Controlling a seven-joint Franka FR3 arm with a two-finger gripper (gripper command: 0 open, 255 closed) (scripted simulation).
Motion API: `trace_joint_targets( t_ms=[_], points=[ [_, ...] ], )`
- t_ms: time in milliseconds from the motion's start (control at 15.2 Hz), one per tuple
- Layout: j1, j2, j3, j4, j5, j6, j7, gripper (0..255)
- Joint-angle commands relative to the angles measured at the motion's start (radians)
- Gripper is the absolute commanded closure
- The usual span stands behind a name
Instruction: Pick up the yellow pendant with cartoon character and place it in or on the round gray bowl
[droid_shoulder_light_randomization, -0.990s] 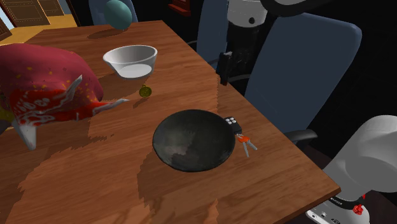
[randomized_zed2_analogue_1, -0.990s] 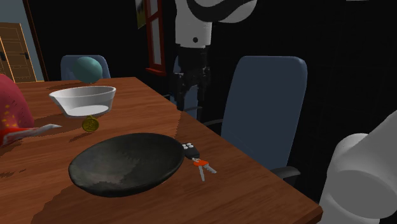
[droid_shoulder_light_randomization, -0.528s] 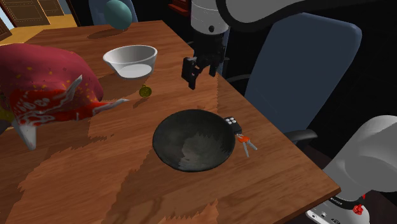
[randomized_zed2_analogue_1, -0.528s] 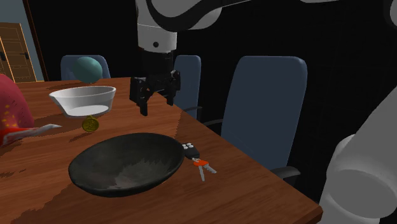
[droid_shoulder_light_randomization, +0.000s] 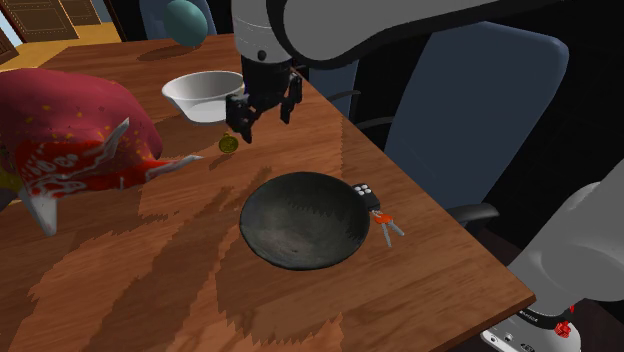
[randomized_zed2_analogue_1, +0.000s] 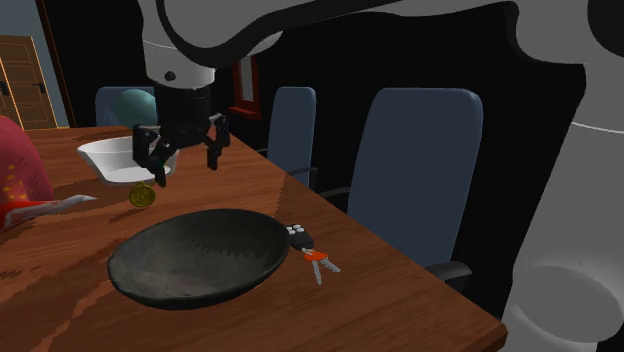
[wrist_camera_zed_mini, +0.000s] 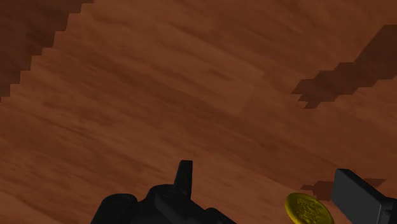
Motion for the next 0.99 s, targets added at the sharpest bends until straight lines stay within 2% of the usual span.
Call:
trace_joint_targets(
  t_ms=[0, 264, 924],
  points=[
    [0.011, 0.090, 0.030, 0.079, -0.077, 0.004, 0.068, 0],
    [0.079, 0.264, 0.056, 0.254, -0.232, -0.025, 0.185, 0],
    [0.080, 0.301, 0.039, 0.203, -0.262, 0.054, 0.204, 0]
  ],
)
